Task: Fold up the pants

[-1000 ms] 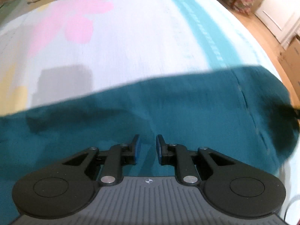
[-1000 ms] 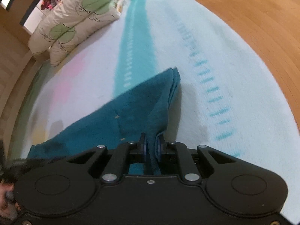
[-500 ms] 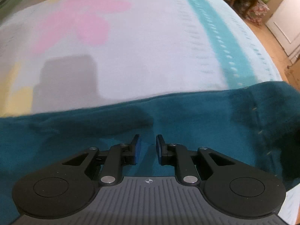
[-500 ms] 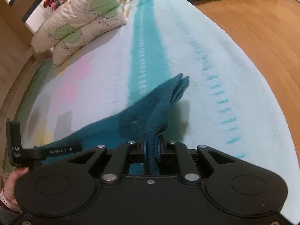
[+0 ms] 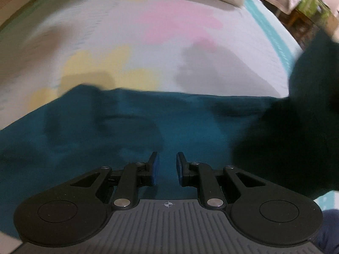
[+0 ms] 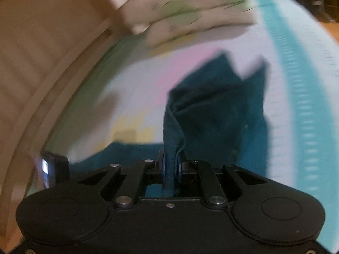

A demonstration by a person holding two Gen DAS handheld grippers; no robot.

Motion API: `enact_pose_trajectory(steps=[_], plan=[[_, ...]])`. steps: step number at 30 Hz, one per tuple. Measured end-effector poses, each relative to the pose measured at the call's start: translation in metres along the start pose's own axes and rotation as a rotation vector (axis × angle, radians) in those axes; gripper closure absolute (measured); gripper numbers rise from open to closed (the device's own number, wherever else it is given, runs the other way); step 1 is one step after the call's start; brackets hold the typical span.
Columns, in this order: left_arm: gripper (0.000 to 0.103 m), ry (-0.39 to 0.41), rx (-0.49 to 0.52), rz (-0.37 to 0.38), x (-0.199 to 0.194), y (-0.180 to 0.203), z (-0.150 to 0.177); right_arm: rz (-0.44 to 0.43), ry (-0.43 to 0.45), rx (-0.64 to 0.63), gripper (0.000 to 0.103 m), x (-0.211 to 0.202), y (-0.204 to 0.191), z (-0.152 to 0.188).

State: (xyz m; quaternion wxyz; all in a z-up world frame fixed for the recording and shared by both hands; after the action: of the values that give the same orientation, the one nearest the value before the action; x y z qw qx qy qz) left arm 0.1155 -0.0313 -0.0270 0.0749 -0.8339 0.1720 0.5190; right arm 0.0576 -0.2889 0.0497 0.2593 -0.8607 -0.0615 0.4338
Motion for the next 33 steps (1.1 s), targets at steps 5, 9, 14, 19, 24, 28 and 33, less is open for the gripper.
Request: enact_pose_trajectory(steps=[5,9,14,19,24,28,33], plan=[[0.085,-0.007,-0.067,-0.048,-0.007,-0.041,0.022,-0.004,-0.121,-0.030,0.084,0.093,-0.033,0.040],[0.085,-0.018,-0.105,-0.056,-0.009,-0.059,0.032,-0.019,-0.180,-0.053,0.067,0.126,-0.039,0.068],[0.085,0.015,-0.114,-0.045,-0.017,-0.056,0.032,-0.062,-0.102,-0.021,0.056,0.089,-0.027,0.056],[0.085,0.032,-0.079,0.002,-0.019,-0.035,0.029,0.075,-0.029,0.039,0.052,0.059,0.015,0.036],[0.085,0.022,0.020,0.037,-0.006,0.002,0.032,0.151,0.002,0.126,0.064,0.060,0.060,0.016],[0.085,-0.032,0.078,0.021,0.012,0.017,0.042,0.218,0.014,0.128,0.074,0.083,0.076,0.001],[0.085,-0.038,0.109,-0.002,0.026,0.018,0.057,0.304,0.003,0.181,0.079,0.110,0.101,-0.007]])
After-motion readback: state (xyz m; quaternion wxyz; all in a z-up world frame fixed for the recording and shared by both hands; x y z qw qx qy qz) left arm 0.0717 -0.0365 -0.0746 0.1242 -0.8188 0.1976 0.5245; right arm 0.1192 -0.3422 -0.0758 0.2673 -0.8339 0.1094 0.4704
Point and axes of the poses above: each gripper's, at about its wrist camera, not at the fingertips, and x roughly the way its jaws point, y to its right, z to its underside, the point moved 1 cm from there along x, roughly the way its jaws point, and after that the axes turned 4 degrees about x, right-handed, at the moved point
